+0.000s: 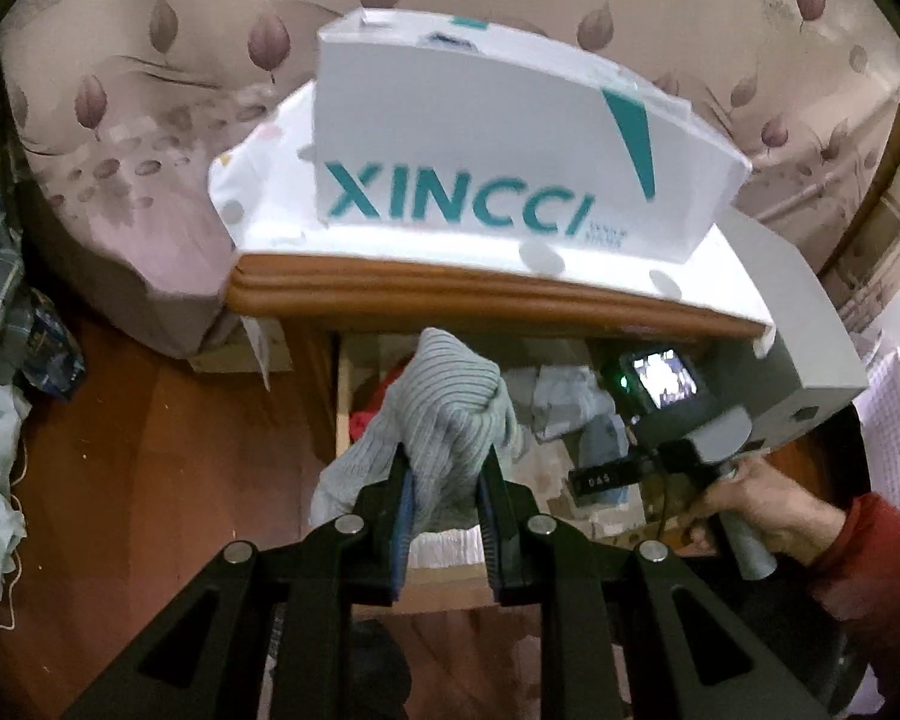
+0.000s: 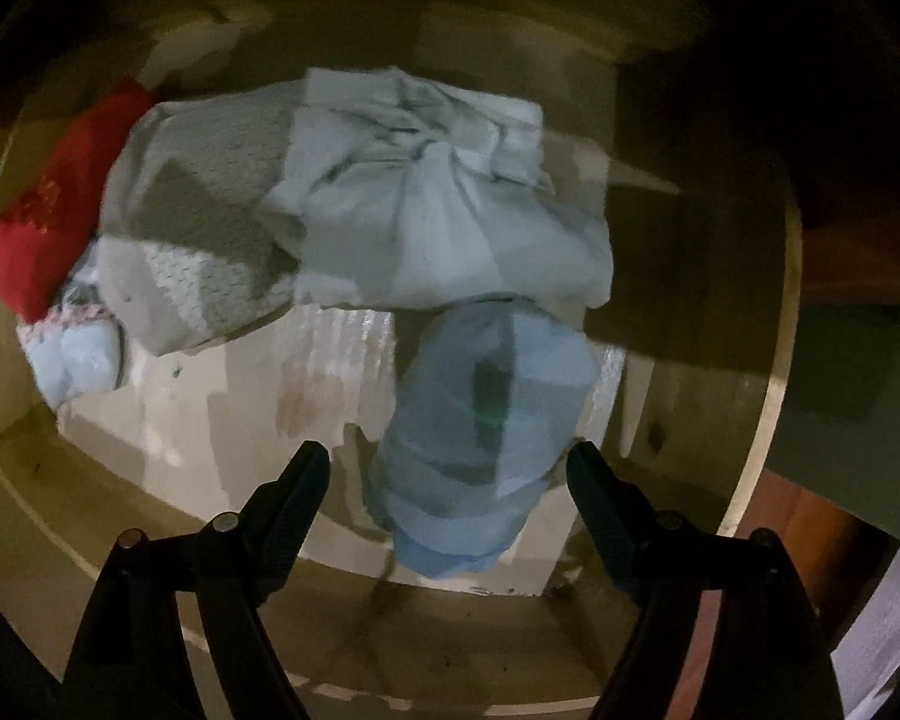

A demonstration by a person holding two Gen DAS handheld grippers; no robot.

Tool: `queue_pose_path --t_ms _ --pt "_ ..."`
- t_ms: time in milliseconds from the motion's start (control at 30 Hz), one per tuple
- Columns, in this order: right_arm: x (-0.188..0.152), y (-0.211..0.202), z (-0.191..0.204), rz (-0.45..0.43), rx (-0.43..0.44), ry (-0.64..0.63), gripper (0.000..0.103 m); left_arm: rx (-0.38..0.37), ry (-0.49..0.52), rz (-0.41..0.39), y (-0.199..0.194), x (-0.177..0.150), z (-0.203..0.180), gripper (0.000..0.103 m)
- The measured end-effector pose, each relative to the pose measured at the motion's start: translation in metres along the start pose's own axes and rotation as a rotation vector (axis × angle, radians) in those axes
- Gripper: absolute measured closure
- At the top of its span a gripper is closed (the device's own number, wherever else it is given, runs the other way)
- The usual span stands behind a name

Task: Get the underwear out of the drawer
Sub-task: 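Lift the grey sock with the left gripper while the right gripper lowers toward the light blue sock, then close the right gripper on the light blue sock in the drawer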

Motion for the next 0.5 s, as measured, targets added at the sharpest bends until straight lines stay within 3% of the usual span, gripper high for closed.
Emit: queue_pose_path --t_ms 300,500 --pt "0.004 0.015 -0.018 0.060 0.035 0.046 0.025 0.046 -0.020 -0.024 -0.011 0.008 0.016 0.084" --pt "0.006 0.023 -0.021 0.077 0.027 0.011 0.033 0.065 -0.013 -0.023 -0.014 0.012 0.018 0.084"
Point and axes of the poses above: each gripper's, at about its wrist camera, not at the fingertips, and y roughly the way its jaws point, z to its left, x to its top, the point moved 7 cm from there along y, roughly the way its jaws point, and after that the axes turned 12 degrees about -x, right-handed, at the moved point
